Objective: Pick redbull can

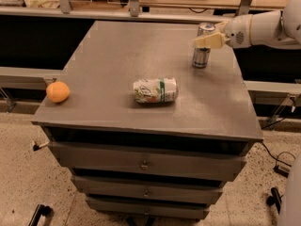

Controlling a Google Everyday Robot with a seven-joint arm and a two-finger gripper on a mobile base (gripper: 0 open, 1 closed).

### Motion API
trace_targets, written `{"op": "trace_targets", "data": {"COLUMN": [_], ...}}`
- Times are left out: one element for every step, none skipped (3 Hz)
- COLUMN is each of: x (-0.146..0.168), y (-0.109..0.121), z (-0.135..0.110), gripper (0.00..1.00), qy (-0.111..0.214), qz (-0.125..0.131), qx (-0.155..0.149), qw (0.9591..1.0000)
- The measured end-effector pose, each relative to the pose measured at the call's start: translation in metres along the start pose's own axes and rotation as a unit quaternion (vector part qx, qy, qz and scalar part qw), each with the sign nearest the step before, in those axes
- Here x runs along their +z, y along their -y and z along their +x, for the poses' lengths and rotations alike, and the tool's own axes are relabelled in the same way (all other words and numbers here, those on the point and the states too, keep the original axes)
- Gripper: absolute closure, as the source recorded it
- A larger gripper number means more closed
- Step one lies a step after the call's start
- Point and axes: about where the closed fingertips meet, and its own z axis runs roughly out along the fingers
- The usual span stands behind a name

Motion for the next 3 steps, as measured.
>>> {"op": "trace_targets", "data": {"x": [0.003, 0.011, 0.015], "y": [-0.004, -0.021, -0.055], "z": [-0.007, -0.038, -0.086], "gripper": [0.7, 0.93, 1.0], "qy": [-0.006, -0.021, -0.023], "qz": [-0.004, -0.01, -0.031], "qx": [-0.009, -0.037, -0.074], "qw": [0.9999, 0.999, 0.9965]}}
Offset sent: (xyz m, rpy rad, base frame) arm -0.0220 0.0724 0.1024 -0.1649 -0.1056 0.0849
